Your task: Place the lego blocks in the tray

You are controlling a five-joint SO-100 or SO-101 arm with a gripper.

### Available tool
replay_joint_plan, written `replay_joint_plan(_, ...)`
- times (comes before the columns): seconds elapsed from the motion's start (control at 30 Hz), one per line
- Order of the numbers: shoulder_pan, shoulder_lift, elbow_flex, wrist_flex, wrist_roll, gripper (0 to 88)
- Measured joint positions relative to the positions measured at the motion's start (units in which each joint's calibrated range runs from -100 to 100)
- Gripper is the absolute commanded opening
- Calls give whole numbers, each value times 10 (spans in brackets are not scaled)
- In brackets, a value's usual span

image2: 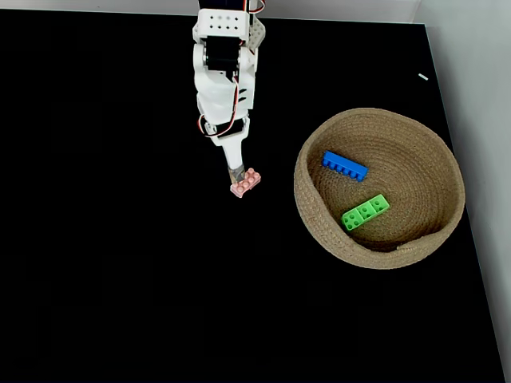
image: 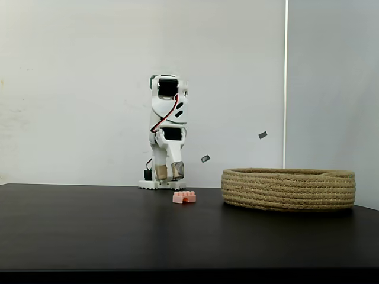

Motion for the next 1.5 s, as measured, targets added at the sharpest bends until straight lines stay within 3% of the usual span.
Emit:
replay_joint_plan(0.2,2,41,-12,-21,0,401)
replay_joint_plan(0.43,-5,65,-31,-22,3,335)
replay_joint_plan(0.93,-23,73,-12,-57,16,365)
replay_joint_plan(1.1,-26,81,-4,-58,25,251)
replay_joint_plan(1.23,-30,81,11,-67,38,2)
replay_joint_plan(1.37,-48,81,15,-76,46,0)
replay_joint_plan(1.5,-49,81,12,-78,20,0)
